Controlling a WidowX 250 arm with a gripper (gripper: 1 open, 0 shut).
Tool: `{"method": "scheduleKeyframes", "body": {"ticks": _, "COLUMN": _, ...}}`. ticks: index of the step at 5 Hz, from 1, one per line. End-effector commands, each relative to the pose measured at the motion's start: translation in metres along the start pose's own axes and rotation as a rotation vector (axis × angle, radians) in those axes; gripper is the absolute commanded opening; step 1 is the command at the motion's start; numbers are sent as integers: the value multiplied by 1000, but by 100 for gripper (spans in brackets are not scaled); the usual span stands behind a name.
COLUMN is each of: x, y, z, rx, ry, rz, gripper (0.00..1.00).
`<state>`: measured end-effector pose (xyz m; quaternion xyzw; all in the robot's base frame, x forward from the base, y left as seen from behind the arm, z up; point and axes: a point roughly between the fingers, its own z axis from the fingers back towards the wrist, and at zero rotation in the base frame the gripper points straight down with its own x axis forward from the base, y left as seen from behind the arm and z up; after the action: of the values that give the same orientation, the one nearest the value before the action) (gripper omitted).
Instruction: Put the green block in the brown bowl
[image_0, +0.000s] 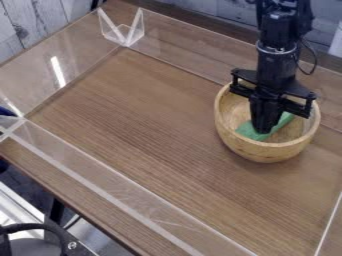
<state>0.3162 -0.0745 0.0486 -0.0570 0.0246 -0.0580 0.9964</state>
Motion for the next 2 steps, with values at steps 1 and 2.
{"method": "scheduleKeyframes", "body": {"ticks": 1, "x": 11, "y": -4, "z": 15, "rx": 2, "ry": -49, "rz": -12, "gripper": 100}}
{"method": "scheduleKeyframes", "body": {"ticks": 2, "x": 10, "y": -4, "z": 18, "rx": 2, "ry": -46, "rz": -10, "gripper": 100}}
